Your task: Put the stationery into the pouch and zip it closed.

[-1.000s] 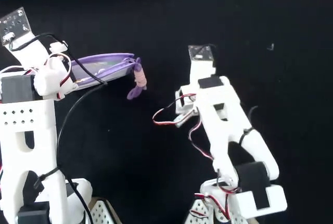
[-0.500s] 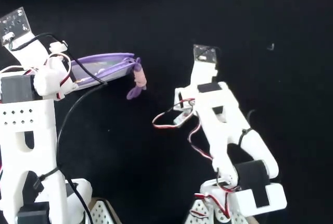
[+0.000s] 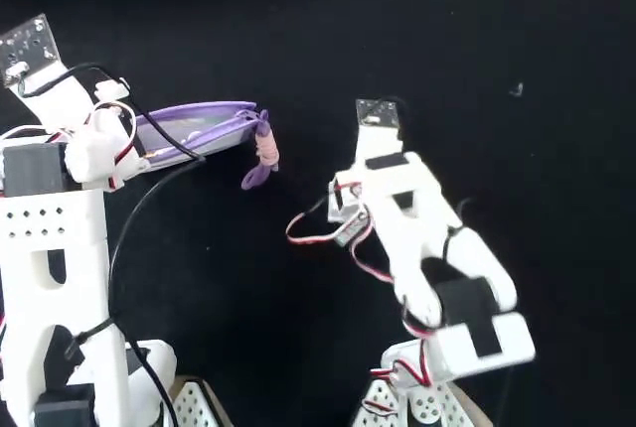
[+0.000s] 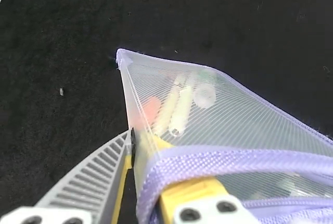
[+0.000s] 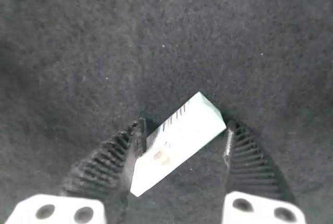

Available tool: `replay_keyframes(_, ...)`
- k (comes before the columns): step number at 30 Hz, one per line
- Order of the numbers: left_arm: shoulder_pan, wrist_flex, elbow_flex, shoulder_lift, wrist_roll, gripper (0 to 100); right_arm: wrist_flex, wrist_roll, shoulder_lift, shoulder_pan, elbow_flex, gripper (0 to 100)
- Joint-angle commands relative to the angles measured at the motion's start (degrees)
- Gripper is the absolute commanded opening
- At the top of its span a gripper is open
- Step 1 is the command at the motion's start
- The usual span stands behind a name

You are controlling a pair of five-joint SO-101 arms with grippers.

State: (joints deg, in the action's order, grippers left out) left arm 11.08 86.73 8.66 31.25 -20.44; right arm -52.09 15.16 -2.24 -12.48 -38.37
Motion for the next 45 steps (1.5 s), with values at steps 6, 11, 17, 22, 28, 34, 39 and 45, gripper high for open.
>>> replay_keyframes(6, 0.31, -1.05, 0.04, 0.09, -0.35, 3, -7.82, -0.79, -7.69, -0.79, 10.33, 15.0)
replay_keyframes(11, 0.31, -1.05, 0.04, 0.09, -0.35, 3, -7.56, -1.05, -6.02, -0.70, 9.80, 5.6)
replay_keyframes(17, 0.31, -1.05, 0.04, 0.09, -0.35, 3, -7.65, -1.32, -5.41, -0.26, 9.89, 6.7)
replay_keyframes(22, 0.31, -1.05, 0.04, 0.09, -0.35, 3, -8.18, -5.45, -5.05, 0.88, 12.70, 6.7)
replay_keyframes(28, 0.04, -1.05, 0.04, 0.09, -0.35, 3, -7.65, -6.51, 3.91, 3.34, 14.20, 6.7)
replay_keyframes(34, 0.22, -0.97, 0.04, 0.09, -0.35, 3, -5.98, -6.51, 15.69, 1.85, 15.60, 6.7)
replay_keyframes(39, 0.22, -0.97, 0.04, 0.09, -0.44, 3, -0.88, -6.51, 22.29, 1.32, 15.69, 6.7)
replay_keyframes(45, 0.22, -0.97, 0.13, 0.09, -0.44, 3, 4.48, -6.51, 27.12, -2.29, 15.87, 6.7)
